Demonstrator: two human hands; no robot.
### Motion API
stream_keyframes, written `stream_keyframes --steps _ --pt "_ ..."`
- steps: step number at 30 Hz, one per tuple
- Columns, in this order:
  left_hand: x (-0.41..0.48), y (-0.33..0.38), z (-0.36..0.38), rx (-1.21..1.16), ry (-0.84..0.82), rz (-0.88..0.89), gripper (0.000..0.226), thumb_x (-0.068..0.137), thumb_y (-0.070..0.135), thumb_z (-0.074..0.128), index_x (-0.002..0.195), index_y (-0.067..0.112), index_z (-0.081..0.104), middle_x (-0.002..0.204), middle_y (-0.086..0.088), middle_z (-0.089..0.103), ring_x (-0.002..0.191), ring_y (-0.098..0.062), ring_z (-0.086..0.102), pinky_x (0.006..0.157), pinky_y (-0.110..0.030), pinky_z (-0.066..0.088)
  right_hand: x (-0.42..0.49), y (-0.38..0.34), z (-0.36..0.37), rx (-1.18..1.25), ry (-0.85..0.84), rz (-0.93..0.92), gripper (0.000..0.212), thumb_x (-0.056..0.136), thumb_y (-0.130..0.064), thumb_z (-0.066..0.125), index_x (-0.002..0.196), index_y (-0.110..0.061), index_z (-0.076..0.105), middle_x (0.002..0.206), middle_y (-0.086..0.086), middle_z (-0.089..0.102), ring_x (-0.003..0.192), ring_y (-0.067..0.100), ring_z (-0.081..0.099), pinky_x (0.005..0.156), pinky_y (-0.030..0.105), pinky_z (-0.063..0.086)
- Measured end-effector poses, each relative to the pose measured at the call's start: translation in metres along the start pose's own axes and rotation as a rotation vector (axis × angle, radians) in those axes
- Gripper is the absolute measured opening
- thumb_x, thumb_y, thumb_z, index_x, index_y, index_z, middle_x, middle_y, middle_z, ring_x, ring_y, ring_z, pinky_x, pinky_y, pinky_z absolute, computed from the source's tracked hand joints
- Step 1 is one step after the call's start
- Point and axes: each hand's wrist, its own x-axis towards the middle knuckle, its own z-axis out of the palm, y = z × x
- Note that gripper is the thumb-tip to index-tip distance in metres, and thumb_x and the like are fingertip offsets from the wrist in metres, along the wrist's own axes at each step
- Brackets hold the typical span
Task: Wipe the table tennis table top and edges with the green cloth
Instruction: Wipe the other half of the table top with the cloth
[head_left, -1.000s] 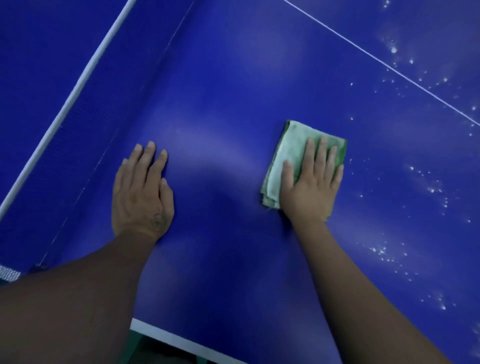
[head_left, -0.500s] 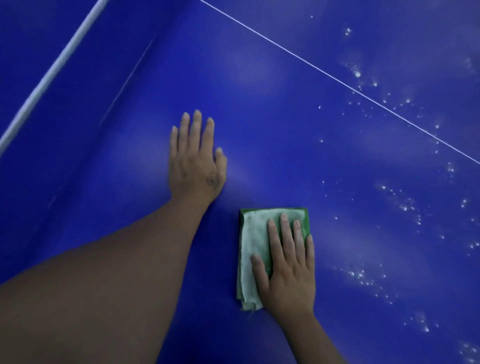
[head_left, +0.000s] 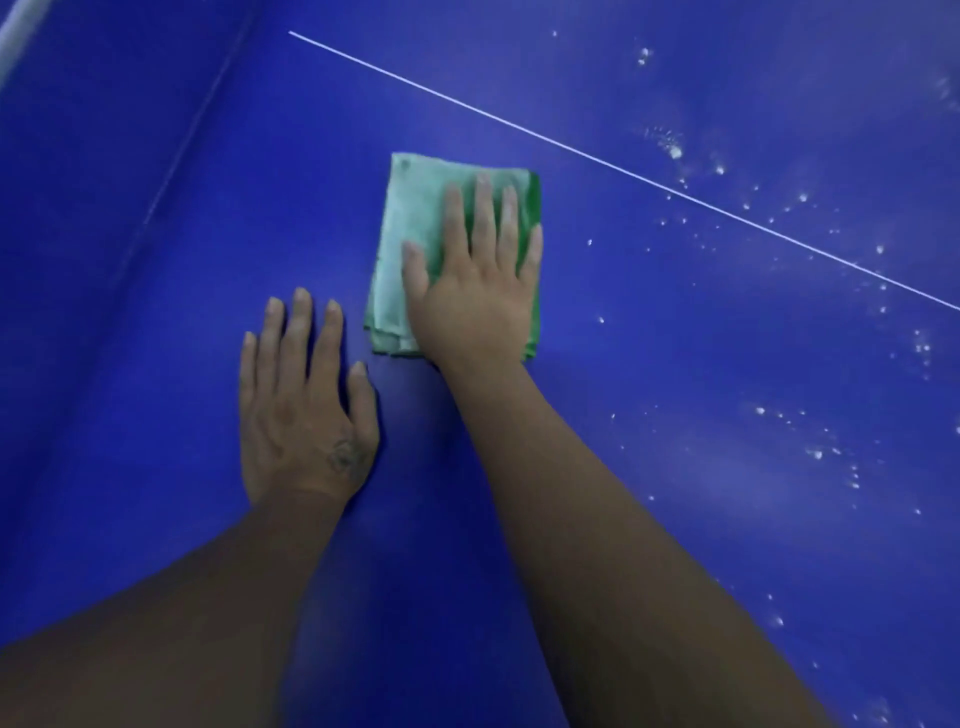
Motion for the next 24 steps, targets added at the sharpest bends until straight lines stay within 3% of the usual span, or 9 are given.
stream_keyframes --steps 5,12,17,20,24 --pt "0.0 0.001 0.0 -0.025 0.013 -0.003 0.057 0.111 0.033 0.043 0.162 0.01 0.046 0.174 -0.014 0.035 0.165 -0.032 0.024 0.134 -0.055 0.019 0.027 0.045 -0.004 0.056 -0.05 -0.082 0.074 0.106 -0.066 0.032 0.172 -0.031 0.027 0.182 0.0 0.015 0.169 0.019 0.007 0.136 0.049 0.0" --pt "0.001 0.0 0.001 -0.024 -0.019 -0.022 0.059 0.111 0.036 0.04 0.164 0.011 0.043 0.175 -0.011 0.032 0.166 -0.03 0.02 0.134 -0.054 0.017 0.031 0.176 -0.04 -0.03 -0.016 0.394 0.076 0.109 -0.065 0.028 0.173 -0.024 0.024 0.182 0.007 0.015 0.169 0.024 0.007 0.136 0.054 0.005" --pt "0.0 0.0 0.001 -0.014 -0.022 -0.022 0.059 0.111 0.036 0.04 0.164 0.01 0.043 0.175 -0.012 0.033 0.166 -0.03 0.021 0.134 -0.055 0.018 0.014 0.155 -0.037 -0.036 -0.01 0.55 0.076 0.111 -0.06 0.02 0.174 -0.019 0.015 0.183 0.009 0.006 0.169 0.027 0.0 0.135 0.058 0.002" --pt "0.0 0.001 0.001 -0.025 -0.025 -0.022 0.06 0.11 0.035 0.041 0.163 0.009 0.044 0.174 -0.013 0.034 0.165 -0.031 0.022 0.134 -0.055 0.018 0.024 0.115 -0.027 -0.043 -0.02 0.497 0.074 0.112 -0.059 0.022 0.175 -0.02 0.015 0.183 0.01 0.007 0.169 0.029 0.001 0.134 0.058 0.001" --pt "0.0 0.003 -0.001 -0.037 -0.035 -0.025 0.06 0.11 0.035 0.041 0.163 0.009 0.044 0.174 -0.013 0.034 0.166 -0.031 0.022 0.134 -0.055 0.017 0.032 0.066 -0.016 -0.038 -0.066 0.196 0.073 0.111 -0.06 0.022 0.174 -0.024 0.014 0.183 0.006 0.005 0.169 0.026 0.0 0.135 0.056 -0.003"
